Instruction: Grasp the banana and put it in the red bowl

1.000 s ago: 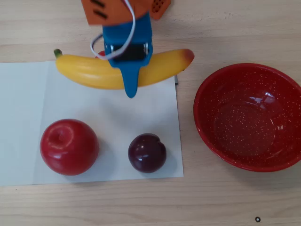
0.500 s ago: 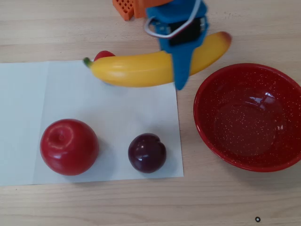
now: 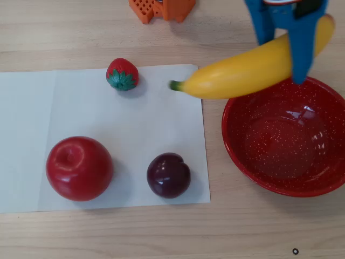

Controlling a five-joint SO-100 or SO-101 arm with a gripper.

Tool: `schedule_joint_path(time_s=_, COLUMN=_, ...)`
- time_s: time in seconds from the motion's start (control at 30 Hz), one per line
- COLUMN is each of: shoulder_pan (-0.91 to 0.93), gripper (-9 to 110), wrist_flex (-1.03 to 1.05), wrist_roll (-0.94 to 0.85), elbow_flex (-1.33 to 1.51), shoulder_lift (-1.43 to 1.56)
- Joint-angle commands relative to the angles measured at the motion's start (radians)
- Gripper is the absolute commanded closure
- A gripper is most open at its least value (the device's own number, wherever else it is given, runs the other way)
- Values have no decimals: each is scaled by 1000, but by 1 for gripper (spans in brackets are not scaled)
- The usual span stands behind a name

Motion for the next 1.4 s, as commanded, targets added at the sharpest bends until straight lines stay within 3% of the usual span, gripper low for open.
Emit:
schedule_joint_path(time_s=0.0, shoulder_pan=46, gripper=101, wrist_flex=-75, wrist_roll=-31, elbow_flex=-54, shoulder_lift=100)
schedule_joint_path(time_s=0.7, shoulder_pan=98, gripper=100, wrist_flex=-560, wrist_roll=-15, elbow_flex=425, shoulder_lift=69)
schedule_joint_path(time_s=0.87, shoulder_pan=98, gripper=78, wrist_flex=-557, wrist_roll=-8, elbow_flex=446, shoulder_lift=51)
schedule_joint_path(time_s=0.97, shoulder_pan=97, gripper=73, wrist_flex=-549, wrist_roll=-9, elbow_flex=442, shoulder_lift=49)
schedule_joint_path(time_s=1.23, shoulder_pan=83, gripper=75, wrist_flex=-491, wrist_roll=-17, elbow_flex=362, shoulder_lift=55)
schedule_joint_path(time_s=1.37, shoulder_pan=69, gripper=86, wrist_flex=-433, wrist_roll=-31, elbow_flex=291, shoulder_lift=67)
